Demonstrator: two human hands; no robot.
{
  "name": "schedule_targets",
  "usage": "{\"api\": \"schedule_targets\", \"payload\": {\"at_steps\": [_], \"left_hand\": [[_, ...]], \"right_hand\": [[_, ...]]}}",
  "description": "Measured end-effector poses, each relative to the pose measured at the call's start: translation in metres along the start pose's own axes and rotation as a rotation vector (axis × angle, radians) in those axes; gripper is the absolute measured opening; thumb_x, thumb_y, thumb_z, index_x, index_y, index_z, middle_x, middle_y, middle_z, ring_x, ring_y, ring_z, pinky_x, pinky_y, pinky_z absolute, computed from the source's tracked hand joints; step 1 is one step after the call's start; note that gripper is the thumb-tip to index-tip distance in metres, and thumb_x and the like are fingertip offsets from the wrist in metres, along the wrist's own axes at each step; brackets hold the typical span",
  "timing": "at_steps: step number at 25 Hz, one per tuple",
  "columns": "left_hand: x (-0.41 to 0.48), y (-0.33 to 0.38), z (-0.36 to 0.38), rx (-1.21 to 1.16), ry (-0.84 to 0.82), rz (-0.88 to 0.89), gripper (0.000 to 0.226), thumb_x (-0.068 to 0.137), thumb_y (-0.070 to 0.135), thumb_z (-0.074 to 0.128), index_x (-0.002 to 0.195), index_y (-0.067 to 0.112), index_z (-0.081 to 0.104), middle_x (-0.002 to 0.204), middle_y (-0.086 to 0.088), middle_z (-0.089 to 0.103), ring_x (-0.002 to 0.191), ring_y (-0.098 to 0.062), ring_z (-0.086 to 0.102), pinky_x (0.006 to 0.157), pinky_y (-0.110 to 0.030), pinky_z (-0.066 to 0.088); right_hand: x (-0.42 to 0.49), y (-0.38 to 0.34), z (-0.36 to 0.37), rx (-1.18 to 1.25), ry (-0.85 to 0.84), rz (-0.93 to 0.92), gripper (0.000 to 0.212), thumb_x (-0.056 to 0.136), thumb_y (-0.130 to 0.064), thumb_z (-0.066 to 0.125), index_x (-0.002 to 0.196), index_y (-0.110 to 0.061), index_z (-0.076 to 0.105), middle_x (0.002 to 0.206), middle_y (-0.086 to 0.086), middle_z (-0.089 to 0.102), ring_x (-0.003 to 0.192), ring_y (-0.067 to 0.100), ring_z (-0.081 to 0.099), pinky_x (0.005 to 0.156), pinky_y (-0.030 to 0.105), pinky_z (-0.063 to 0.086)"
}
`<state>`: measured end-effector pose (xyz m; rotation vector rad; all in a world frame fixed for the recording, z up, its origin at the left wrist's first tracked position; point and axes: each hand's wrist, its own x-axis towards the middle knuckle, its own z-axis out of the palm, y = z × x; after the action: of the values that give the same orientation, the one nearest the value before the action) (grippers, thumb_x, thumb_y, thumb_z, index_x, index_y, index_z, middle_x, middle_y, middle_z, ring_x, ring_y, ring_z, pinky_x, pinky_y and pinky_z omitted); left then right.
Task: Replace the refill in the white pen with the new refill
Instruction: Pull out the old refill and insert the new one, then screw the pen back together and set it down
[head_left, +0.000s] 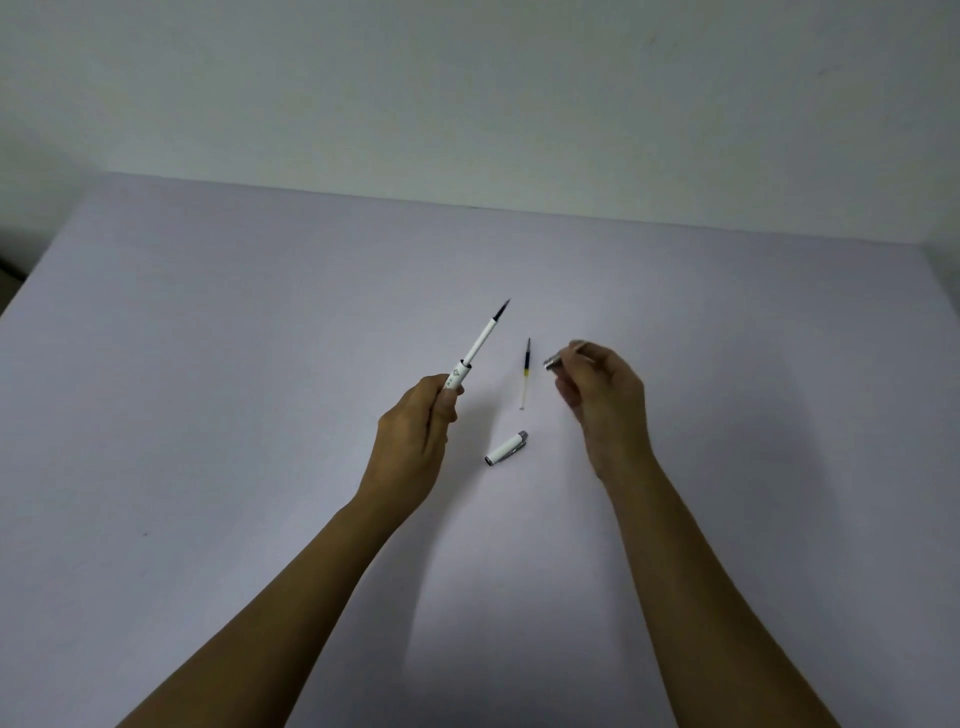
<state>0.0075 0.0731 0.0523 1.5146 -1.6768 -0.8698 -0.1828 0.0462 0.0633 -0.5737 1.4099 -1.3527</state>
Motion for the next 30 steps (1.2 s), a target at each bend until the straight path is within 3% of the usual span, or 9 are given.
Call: {"api": "schedule_targets", "payload": {"at_steps": [4, 9, 12, 17, 22, 30], "left_hand": [[-0.002, 0.002, 0.002, 0.034, -0.041, 0.037, 0.032, 0.091, 0.045, 0.024, 0.094, 0.028, 0.051, 0.073, 0.011, 0.053, 0.069, -0.007, 0.051, 0.060, -0.013, 0.041], [-0.004, 0.003, -0.001, 0.069, -0.063, 0.069, 0.032, 0.093, 0.038, 0.028, 0.098, 0.018, 0.053, 0.077, 0.002, 0.054, 0.068, -0.013, 0.052, 0.061, -0.020, 0.042], [-0.004, 0.005, -0.004, 0.077, -0.059, 0.094, 0.045, 0.088, 0.046, 0.024, 0.099, 0.014, 0.054, 0.079, -0.002, 0.056, 0.066, -0.013, 0.050, 0.064, -0.015, 0.039], [-0.004, 0.006, -0.007, 0.110, -0.059, 0.104, 0.044, 0.089, 0.042, 0.025, 0.098, 0.011, 0.054, 0.079, -0.002, 0.055, 0.067, -0.017, 0.046, 0.063, -0.009, 0.035], [-0.003, 0.007, -0.009, 0.139, -0.066, 0.121, 0.039, 0.090, 0.040, 0.028, 0.097, 0.012, 0.054, 0.079, 0.002, 0.053, 0.065, -0.009, 0.044, 0.062, -0.005, 0.033], [0.005, 0.009, -0.014, 0.227, -0.103, 0.184, 0.029, 0.094, 0.031, 0.034, 0.100, 0.010, 0.053, 0.079, 0.000, 0.053, 0.069, -0.018, 0.046, 0.063, -0.024, 0.032]], "right_hand": [[-0.006, -0.031, 0.012, 0.153, -0.137, -0.056, 0.007, 0.086, -0.015, 0.063, 0.088, -0.021, 0.066, 0.077, -0.007, 0.075, 0.082, 0.005, 0.070, 0.069, 0.014, 0.053], [-0.009, -0.036, 0.018, 0.158, -0.155, -0.054, 0.008, 0.088, -0.012, 0.061, 0.091, -0.019, 0.064, 0.076, -0.007, 0.074, 0.083, 0.005, 0.070, 0.070, 0.014, 0.054], [-0.010, -0.037, 0.021, 0.145, -0.175, -0.063, 0.009, 0.088, -0.011, 0.060, 0.092, -0.019, 0.064, 0.077, -0.007, 0.075, 0.085, 0.006, 0.070, 0.071, 0.015, 0.054], [-0.011, -0.037, 0.023, 0.134, -0.211, -0.090, 0.010, 0.088, -0.011, 0.060, 0.091, -0.019, 0.064, 0.076, -0.006, 0.075, 0.084, 0.007, 0.070, 0.072, 0.016, 0.054], [-0.012, -0.035, 0.022, 0.090, -0.216, -0.110, 0.010, 0.088, -0.011, 0.061, 0.091, -0.020, 0.064, 0.076, -0.008, 0.075, 0.083, 0.006, 0.070, 0.071, 0.014, 0.054], [-0.013, -0.024, 0.019, 0.037, -0.216, -0.100, 0.011, 0.086, -0.011, 0.063, 0.090, -0.022, 0.066, 0.078, -0.007, 0.076, 0.085, 0.008, 0.071, 0.072, 0.016, 0.054]]}}
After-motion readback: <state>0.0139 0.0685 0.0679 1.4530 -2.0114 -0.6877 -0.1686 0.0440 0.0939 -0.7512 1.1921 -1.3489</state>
